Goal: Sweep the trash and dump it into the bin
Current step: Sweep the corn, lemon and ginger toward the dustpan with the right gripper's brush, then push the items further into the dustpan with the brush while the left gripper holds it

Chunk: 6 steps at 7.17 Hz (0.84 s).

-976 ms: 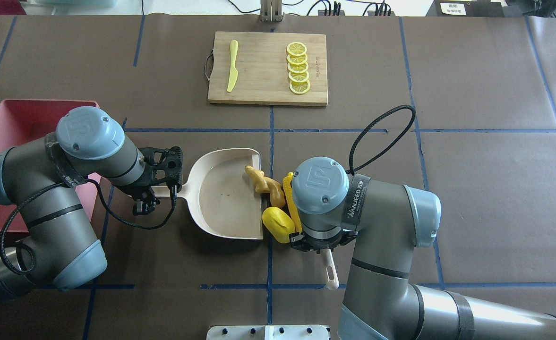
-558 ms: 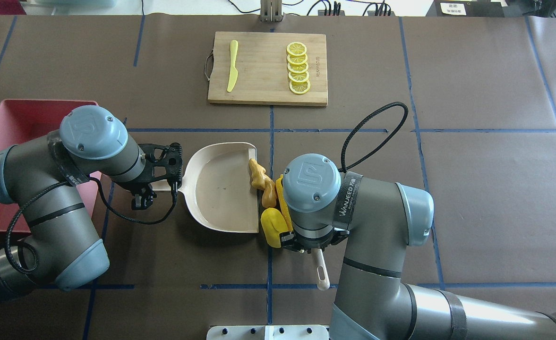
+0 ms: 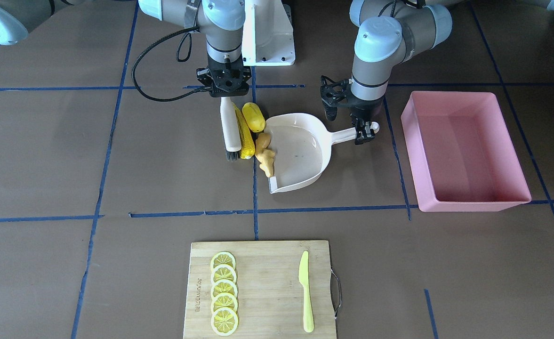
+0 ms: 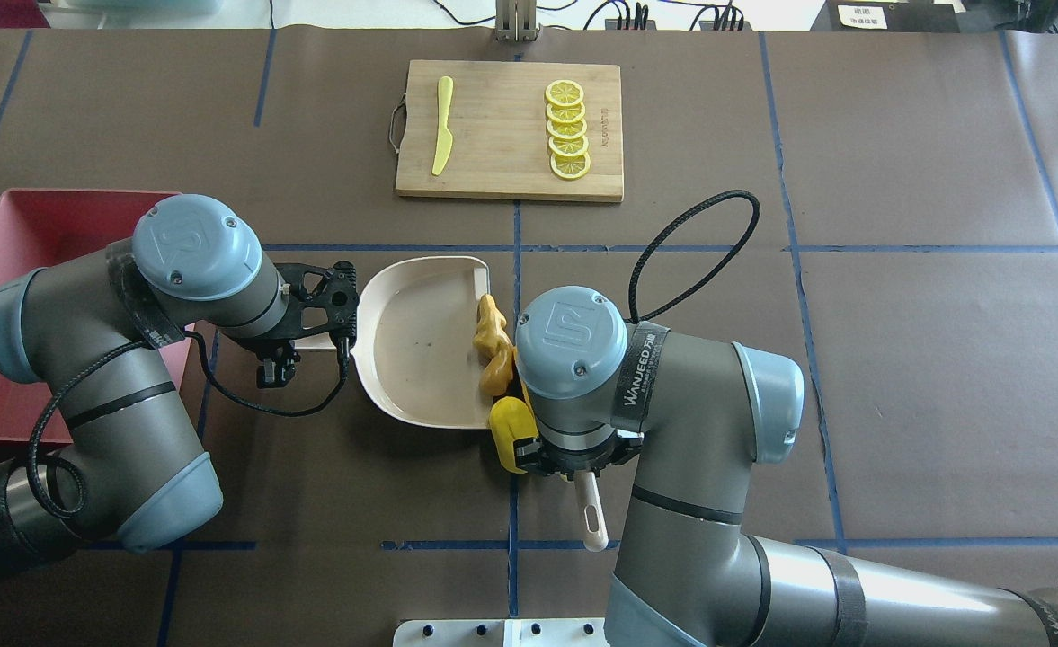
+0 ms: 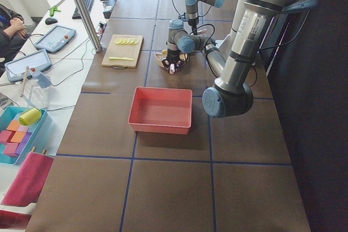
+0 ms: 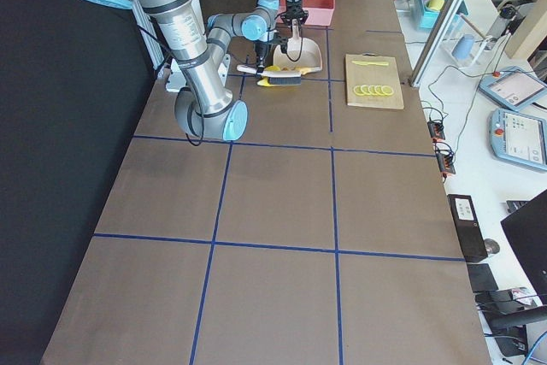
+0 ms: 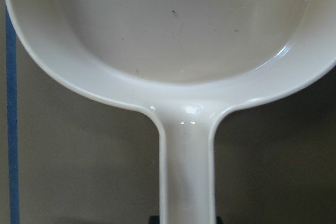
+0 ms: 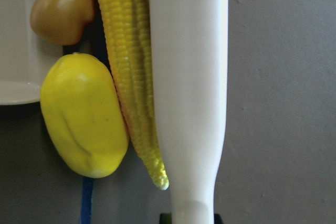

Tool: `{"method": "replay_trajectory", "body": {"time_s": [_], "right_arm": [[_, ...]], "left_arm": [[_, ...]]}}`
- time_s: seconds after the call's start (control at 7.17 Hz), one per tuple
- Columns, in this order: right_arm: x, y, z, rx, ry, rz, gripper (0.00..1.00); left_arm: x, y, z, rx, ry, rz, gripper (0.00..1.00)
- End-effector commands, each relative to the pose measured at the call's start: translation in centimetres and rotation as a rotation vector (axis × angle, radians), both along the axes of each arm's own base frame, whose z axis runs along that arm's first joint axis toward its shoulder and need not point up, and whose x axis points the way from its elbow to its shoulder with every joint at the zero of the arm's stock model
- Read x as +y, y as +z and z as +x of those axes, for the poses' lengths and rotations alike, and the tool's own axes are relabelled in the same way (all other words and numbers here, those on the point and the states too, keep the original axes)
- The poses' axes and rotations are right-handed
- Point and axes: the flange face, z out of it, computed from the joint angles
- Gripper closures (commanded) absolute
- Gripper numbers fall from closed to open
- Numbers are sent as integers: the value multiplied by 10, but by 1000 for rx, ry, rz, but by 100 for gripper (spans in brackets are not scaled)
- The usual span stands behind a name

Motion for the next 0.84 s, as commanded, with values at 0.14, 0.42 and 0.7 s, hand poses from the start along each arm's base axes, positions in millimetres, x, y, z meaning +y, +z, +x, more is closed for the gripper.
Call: {"method": "replay_trajectory", "body": {"time_s": [0.14,0.42,0.7], "right_arm": [[1,1,-1,-2,-12,-23,100],[-1,6,1,3,-9,-25,100],[-5,8,3,7,-3,-26,100]], "left_arm": [[8,-1,2,2,14,5,97],[31,-17,2,3,49,8,97],[51,-24,1,-29,75,-7,97]]}}
